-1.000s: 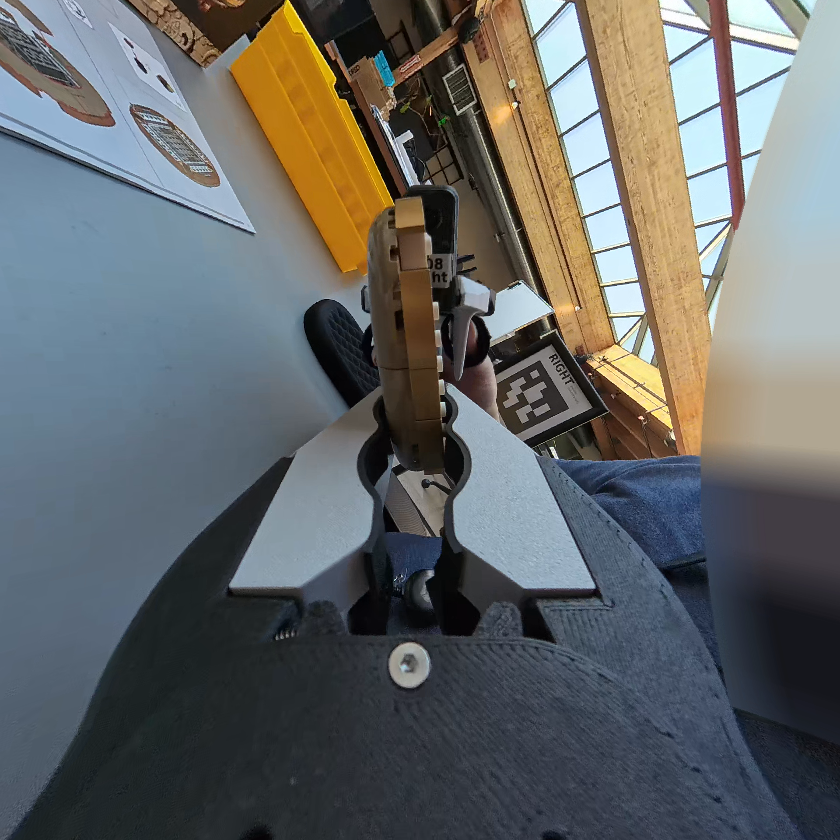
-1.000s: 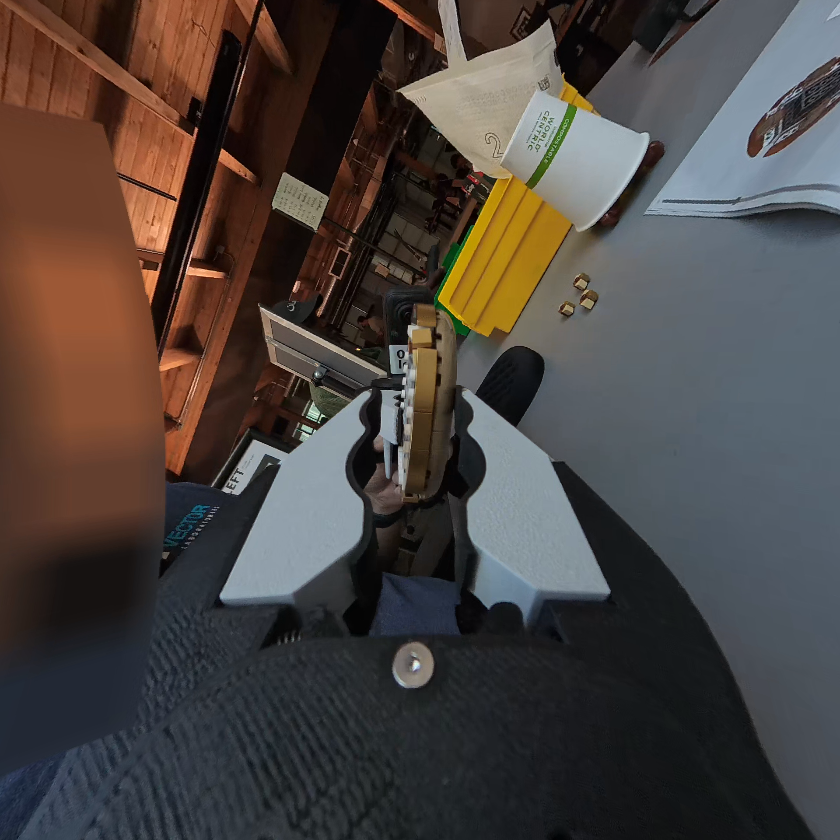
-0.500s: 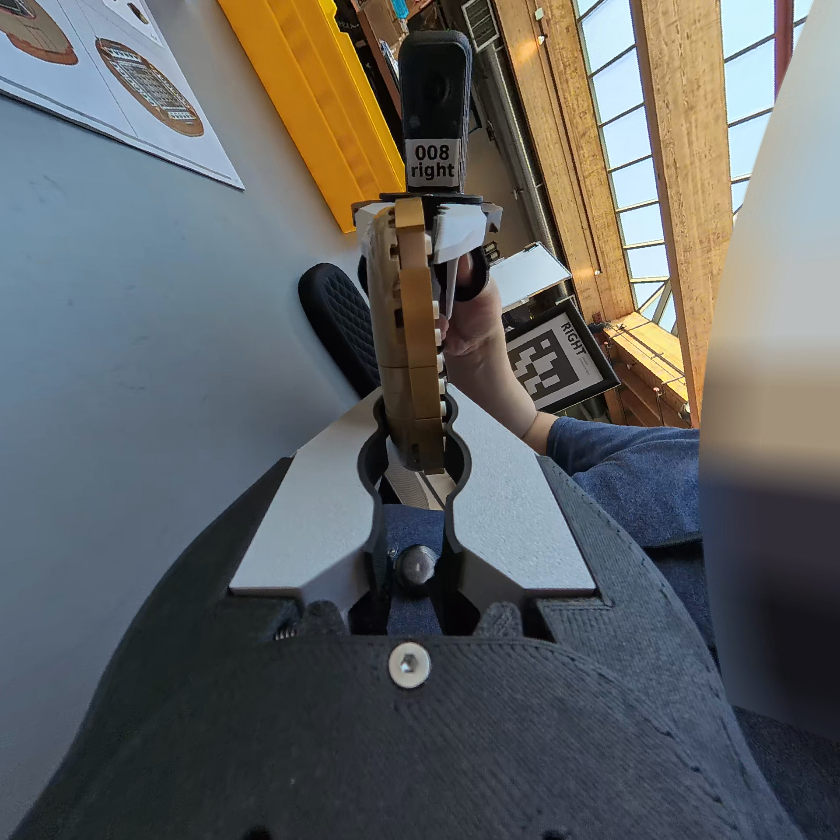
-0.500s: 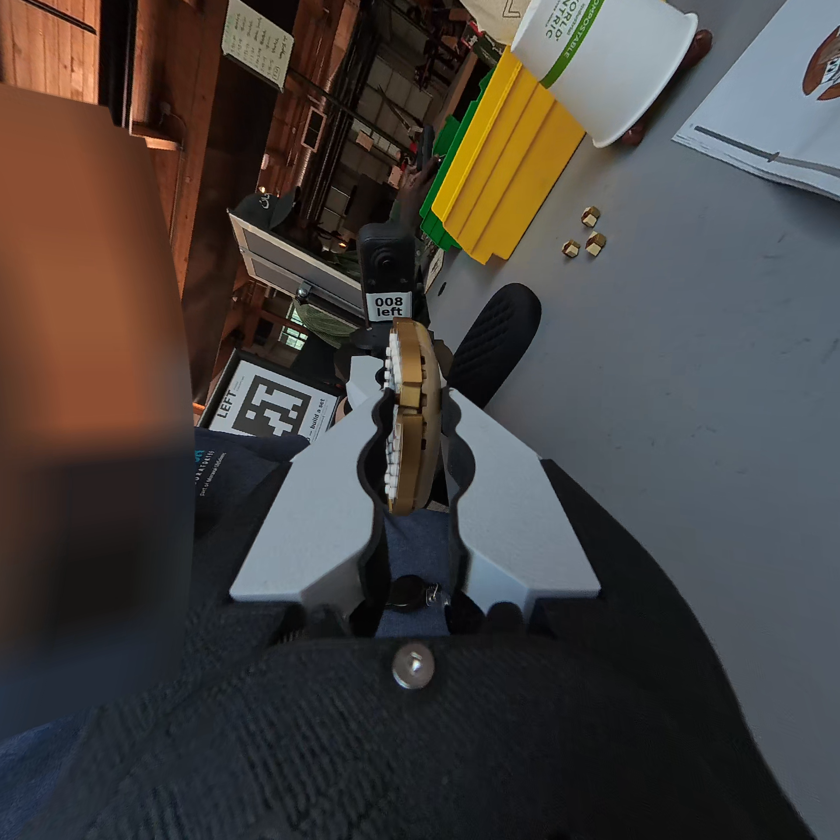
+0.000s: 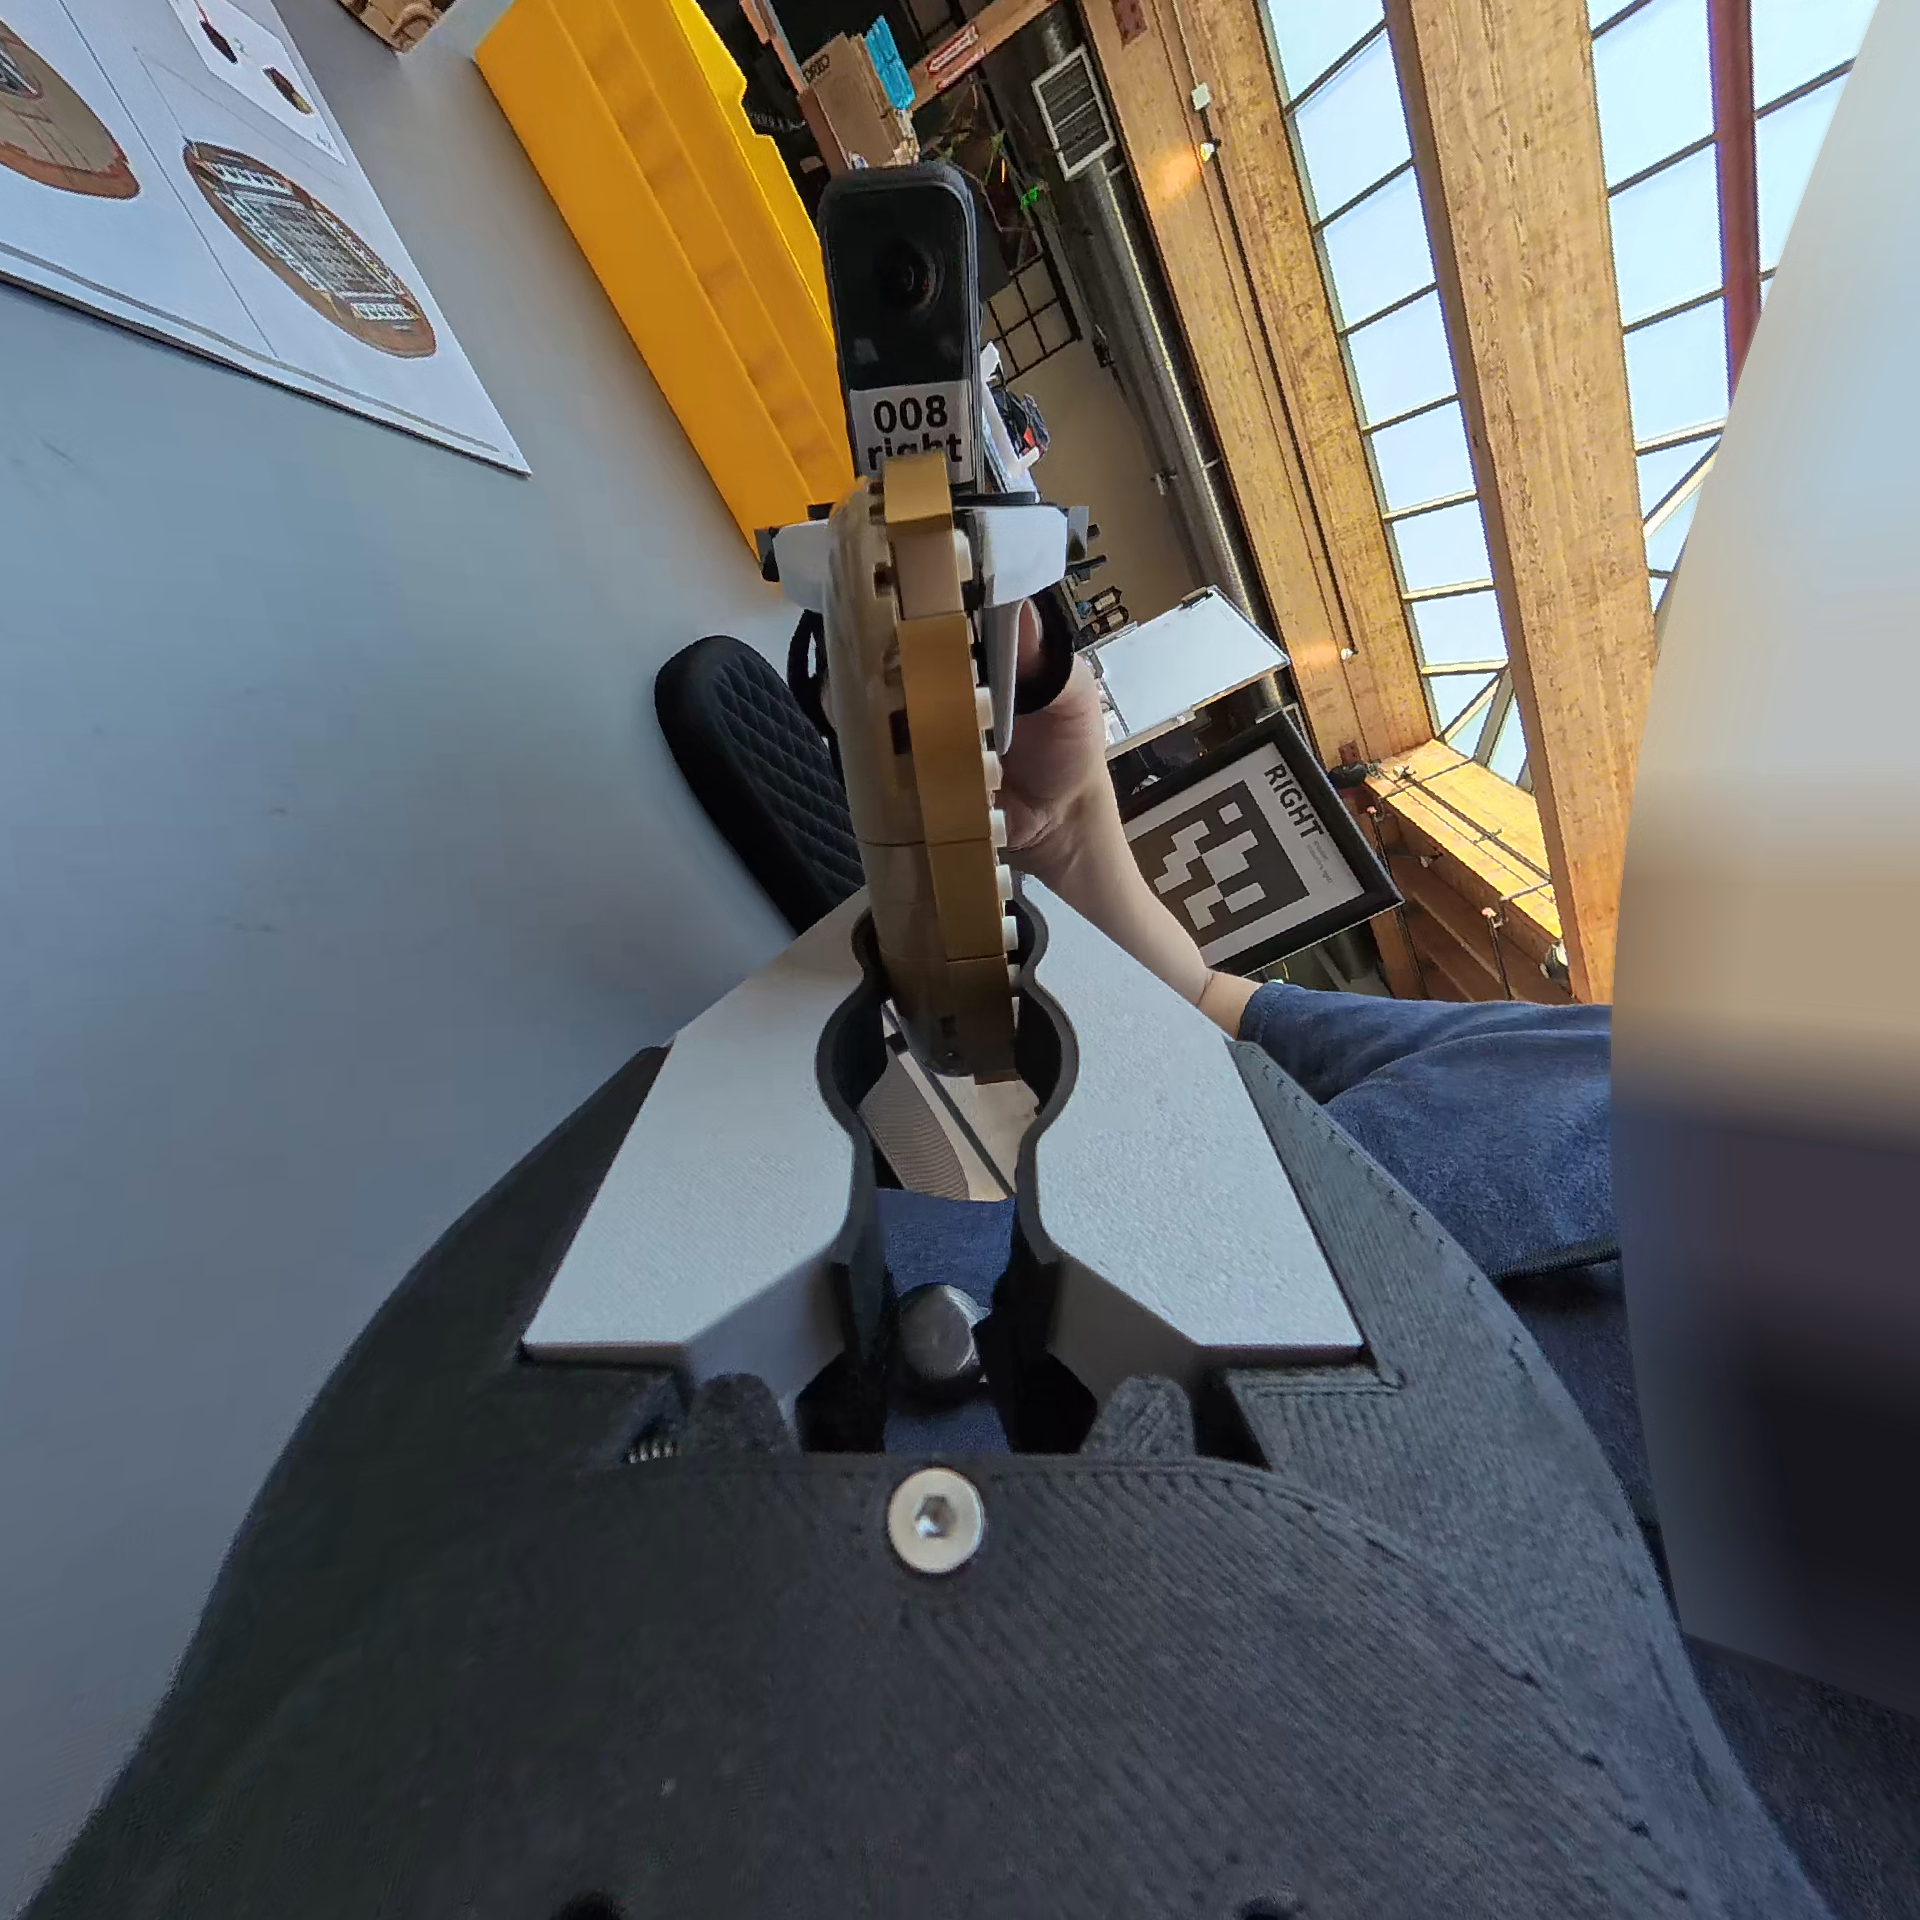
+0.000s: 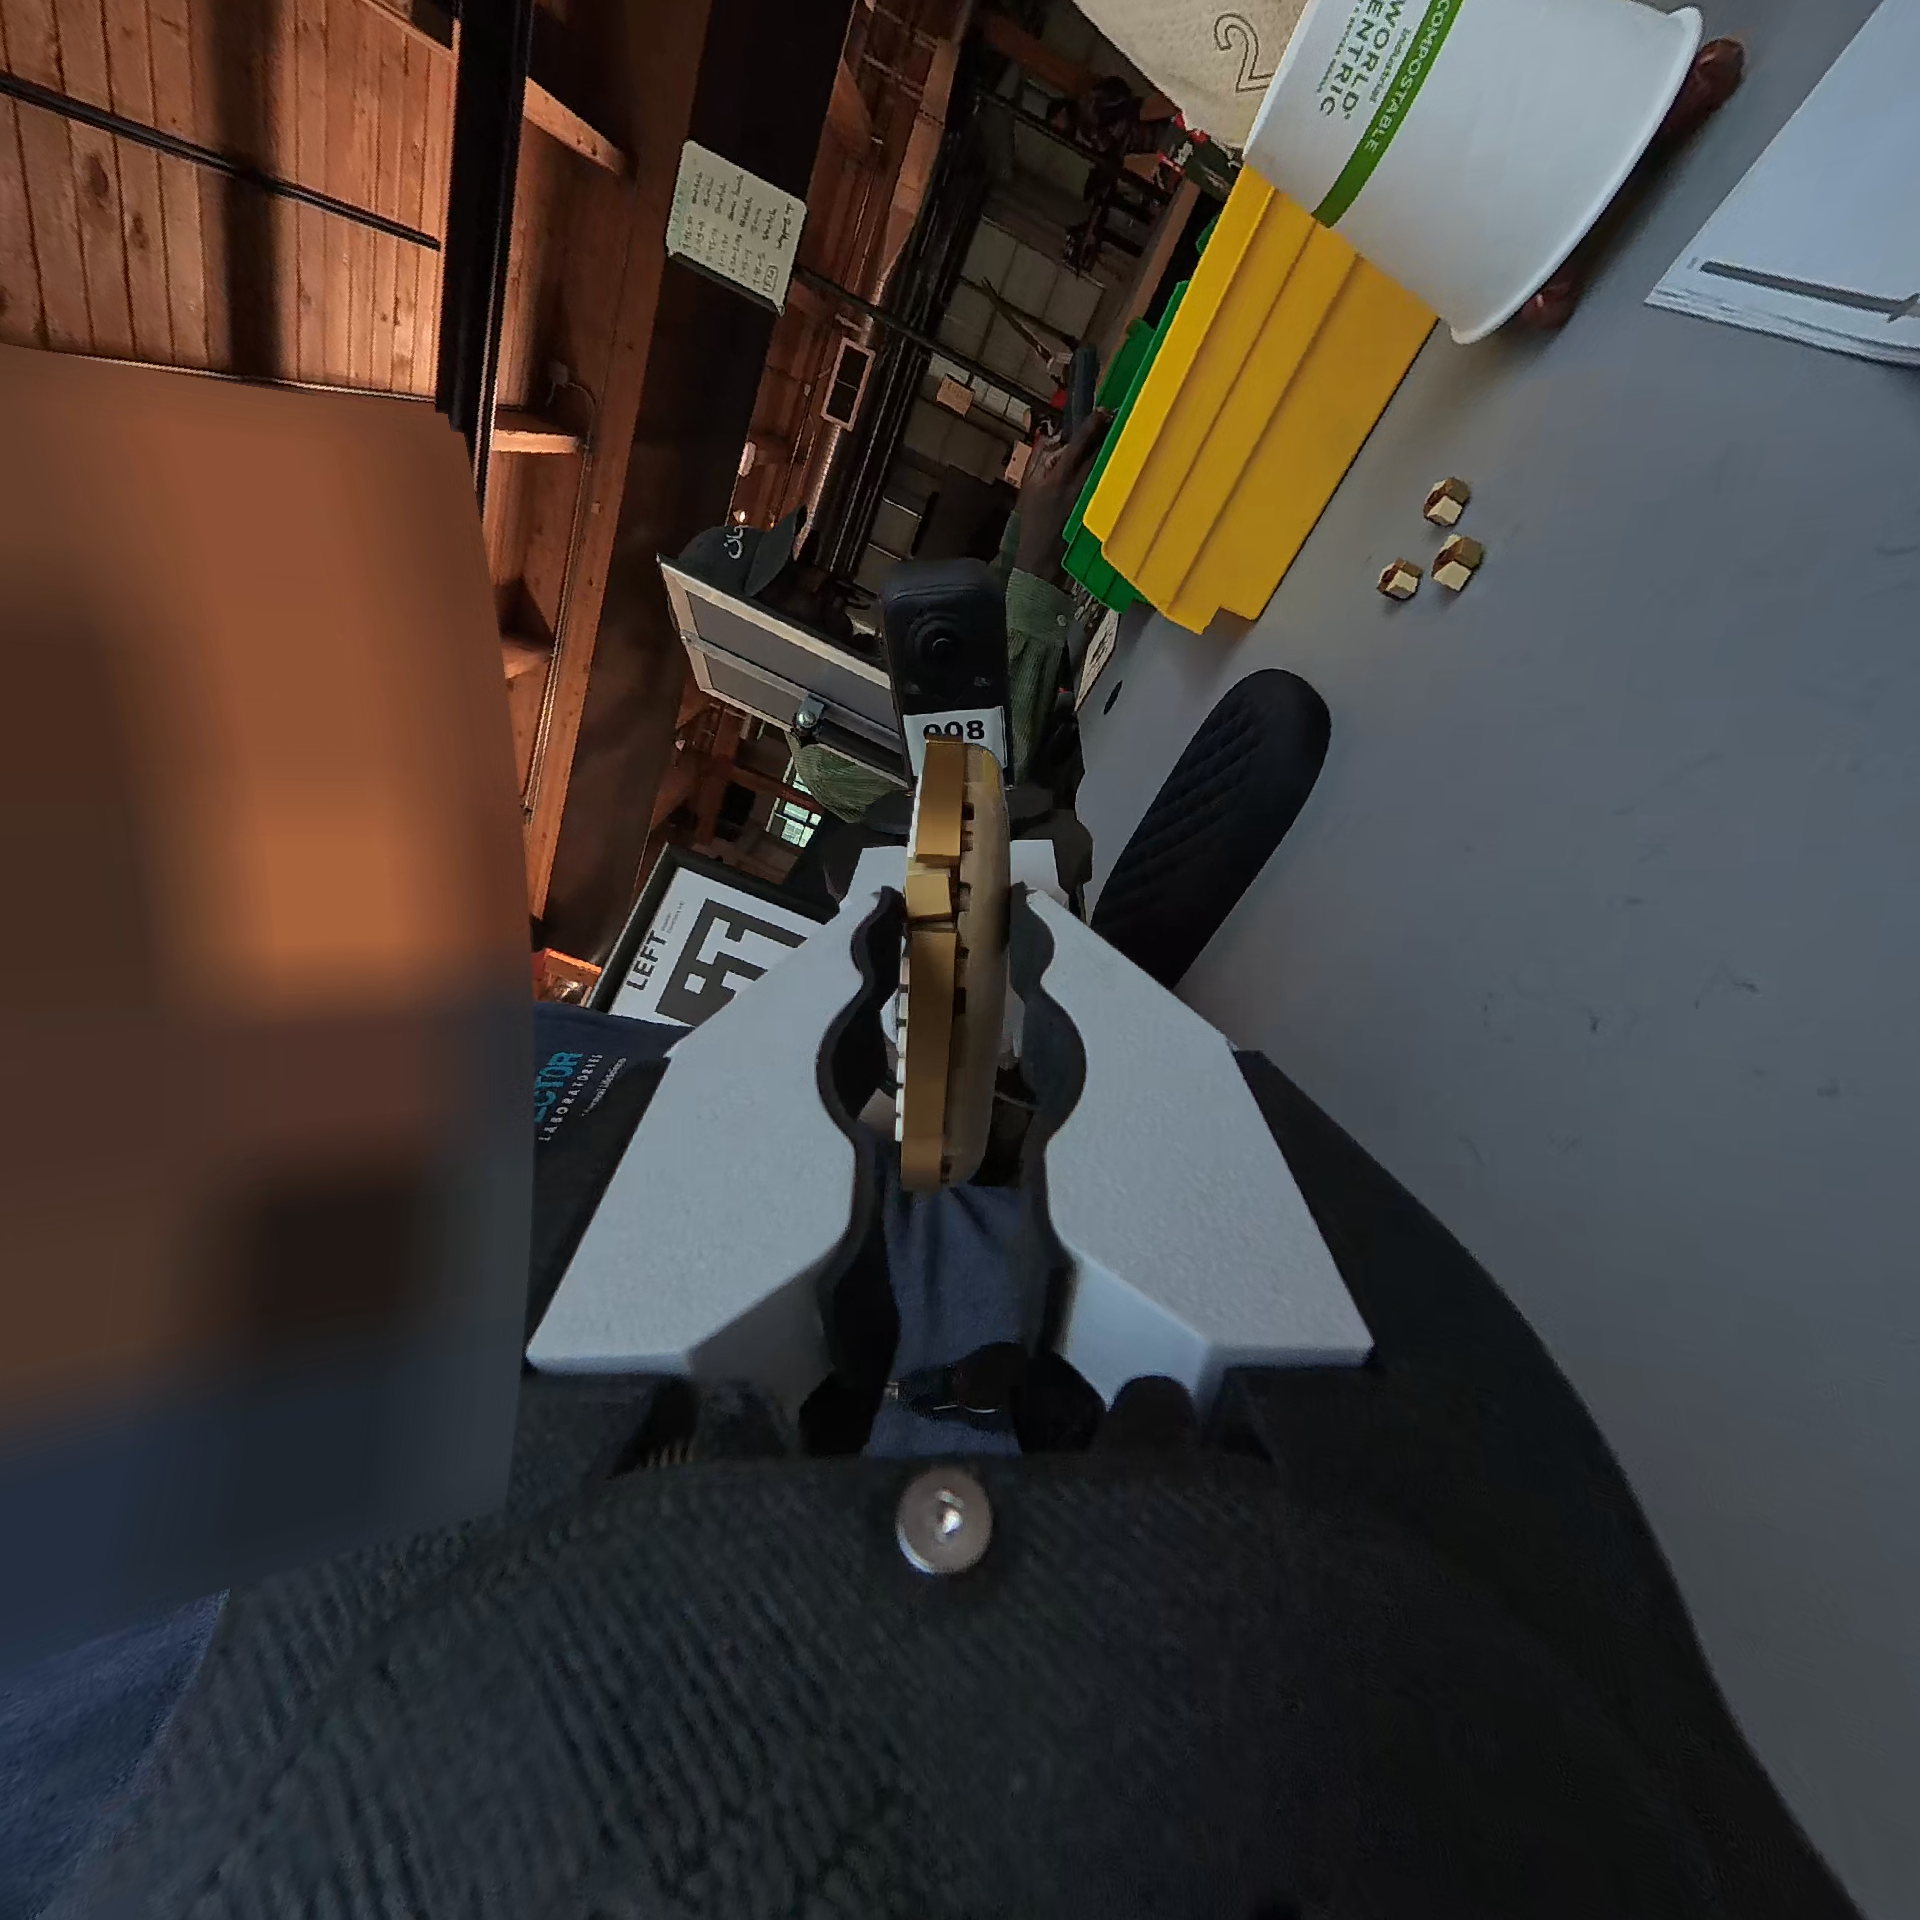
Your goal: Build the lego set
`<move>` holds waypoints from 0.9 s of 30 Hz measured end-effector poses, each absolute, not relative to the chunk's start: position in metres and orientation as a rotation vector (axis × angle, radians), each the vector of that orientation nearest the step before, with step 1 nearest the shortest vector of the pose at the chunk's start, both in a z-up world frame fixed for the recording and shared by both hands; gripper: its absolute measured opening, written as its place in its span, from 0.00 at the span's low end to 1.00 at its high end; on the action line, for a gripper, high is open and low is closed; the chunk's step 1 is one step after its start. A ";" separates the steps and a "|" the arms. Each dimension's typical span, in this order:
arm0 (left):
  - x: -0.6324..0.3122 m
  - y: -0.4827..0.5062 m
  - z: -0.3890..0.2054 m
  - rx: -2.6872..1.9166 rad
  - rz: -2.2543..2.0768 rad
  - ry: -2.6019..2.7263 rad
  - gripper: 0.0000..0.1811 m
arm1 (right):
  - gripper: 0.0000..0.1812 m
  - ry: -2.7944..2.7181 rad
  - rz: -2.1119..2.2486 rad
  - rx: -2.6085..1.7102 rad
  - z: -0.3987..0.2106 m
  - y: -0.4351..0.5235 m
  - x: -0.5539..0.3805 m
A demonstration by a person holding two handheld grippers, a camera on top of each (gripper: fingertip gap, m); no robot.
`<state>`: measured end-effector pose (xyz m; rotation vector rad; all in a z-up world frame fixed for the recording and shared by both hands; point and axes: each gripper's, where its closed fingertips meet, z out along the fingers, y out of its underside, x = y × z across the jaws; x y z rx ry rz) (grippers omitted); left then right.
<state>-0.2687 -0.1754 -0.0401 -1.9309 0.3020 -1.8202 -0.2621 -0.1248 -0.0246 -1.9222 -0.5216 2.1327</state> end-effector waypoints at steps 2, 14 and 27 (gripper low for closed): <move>-0.269 -0.176 -0.040 -1.921 -1.819 0.287 0.10 | 0.10 -0.490 2.135 -1.908 -0.024 -0.125 -0.263; -0.265 -0.183 -0.036 -1.917 -1.724 0.361 0.10 | 0.10 -0.445 2.214 -1.902 -0.018 -0.129 -0.262; -0.267 -0.182 -0.014 -1.780 -1.798 0.321 0.11 | 0.10 -0.608 2.004 -1.879 0.003 -0.130 -0.265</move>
